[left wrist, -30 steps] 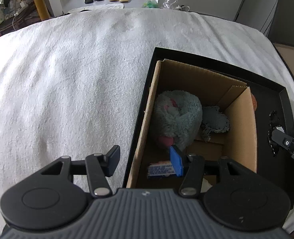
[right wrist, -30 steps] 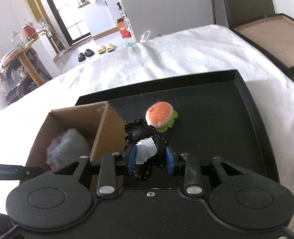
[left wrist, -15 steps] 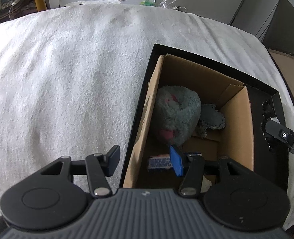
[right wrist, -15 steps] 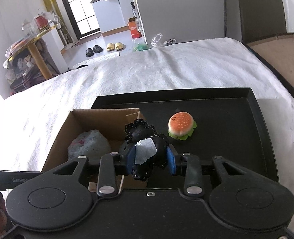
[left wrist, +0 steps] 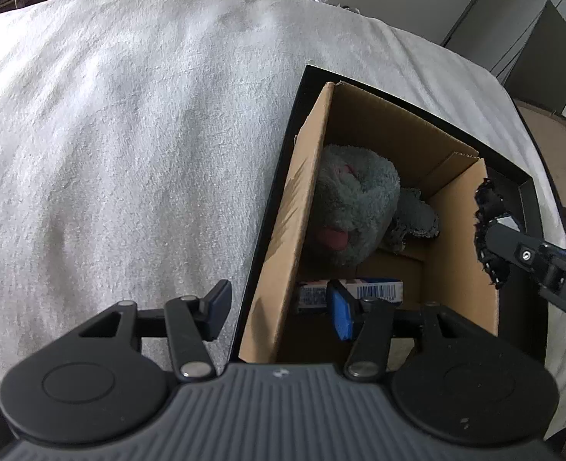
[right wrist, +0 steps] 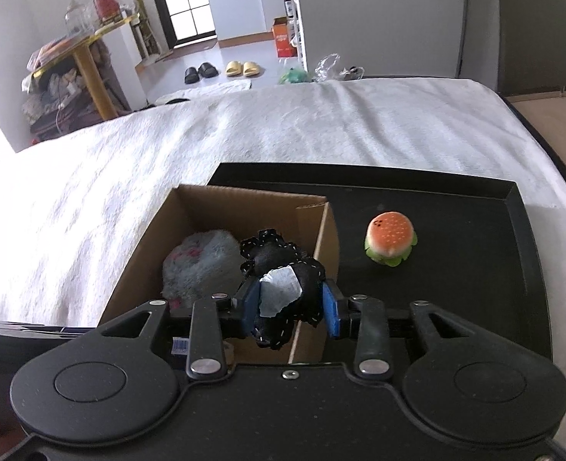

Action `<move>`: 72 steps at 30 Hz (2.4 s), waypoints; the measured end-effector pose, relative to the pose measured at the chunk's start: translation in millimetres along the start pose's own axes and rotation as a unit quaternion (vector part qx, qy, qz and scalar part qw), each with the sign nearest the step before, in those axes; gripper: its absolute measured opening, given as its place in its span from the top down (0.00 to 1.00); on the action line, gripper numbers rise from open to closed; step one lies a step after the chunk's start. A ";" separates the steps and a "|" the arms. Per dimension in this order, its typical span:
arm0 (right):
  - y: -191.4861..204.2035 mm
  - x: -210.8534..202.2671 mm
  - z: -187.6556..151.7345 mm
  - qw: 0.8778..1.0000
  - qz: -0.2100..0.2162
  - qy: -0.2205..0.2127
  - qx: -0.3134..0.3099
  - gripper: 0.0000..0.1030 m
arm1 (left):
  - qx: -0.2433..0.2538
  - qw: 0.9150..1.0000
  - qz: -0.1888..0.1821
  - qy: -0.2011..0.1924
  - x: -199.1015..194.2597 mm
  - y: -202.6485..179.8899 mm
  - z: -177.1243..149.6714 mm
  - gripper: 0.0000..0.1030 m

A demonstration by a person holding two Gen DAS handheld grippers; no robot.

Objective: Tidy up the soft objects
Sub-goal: 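Carry the black bracelet into the box and open the right tool, then withdraw the right tool from the box toward the burger plush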

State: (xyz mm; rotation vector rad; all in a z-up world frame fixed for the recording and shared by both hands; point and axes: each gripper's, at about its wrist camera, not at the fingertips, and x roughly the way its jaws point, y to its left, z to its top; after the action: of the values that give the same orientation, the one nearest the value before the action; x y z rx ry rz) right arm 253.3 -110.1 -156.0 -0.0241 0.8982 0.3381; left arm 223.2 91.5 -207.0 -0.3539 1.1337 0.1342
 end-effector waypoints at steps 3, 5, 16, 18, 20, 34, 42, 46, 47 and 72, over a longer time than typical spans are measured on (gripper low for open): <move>6.7 1.1 0.5 1.000 -0.003 0.003 -0.009 0.66 | -0.002 1.000 -0.006 -0.001 -0.4 2.1 -0.8 0.49; 10.9 1.9 1.7 1.000 -0.004 0.003 -0.012 0.64 | -0.003 1.000 -0.012 0.001 -1.2 4.4 -0.7 0.54; 24.4 0.5 -1.0 0.999 -0.019 0.007 -0.027 0.51 | -0.017 0.999 -0.031 -0.006 -8.9 13.6 -2.5 0.83; 22.7 -5.6 -2.0 0.999 -0.023 0.004 -0.028 0.49 | -0.018 0.999 -0.029 -0.007 -9.0 12.9 -2.2 0.84; 19.2 -12.0 -2.7 0.999 -0.028 0.001 -0.026 0.48 | -0.018 0.999 -0.027 -0.005 -8.8 12.4 -1.6 0.84; -16.1 -52.3 -9.5 0.999 -0.034 0.005 0.028 0.34 | 0.009 1.000 0.012 0.010 -20.5 -4.4 1.5 0.76; -38.0 -84.2 -15.2 0.998 -0.022 -0.011 0.059 0.22 | 0.033 0.999 0.019 -0.021 -66.3 -24.7 1.8 0.47; -46.4 -101.5 -19.4 0.997 -0.018 -0.023 0.071 0.08 | 0.053 0.997 0.036 -0.039 -90.6 -40.2 -2.5 0.37; -47.9 -105.8 -20.5 0.997 -0.018 -0.027 0.073 0.04 | 0.056 0.997 0.036 -0.045 -97.3 -42.5 -3.9 0.35; -49.2 -191.6 -45.2 0.995 -0.029 -0.065 0.069 0.00 | 0.105 0.988 0.027 -0.108 -198.3 -75.2 -55.3 0.11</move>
State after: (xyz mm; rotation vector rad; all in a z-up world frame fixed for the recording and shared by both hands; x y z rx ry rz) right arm 123.6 -217.3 -42.6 0.0980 0.7889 0.2200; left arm 113.0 16.7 -32.9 -0.1183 0.9333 0.0970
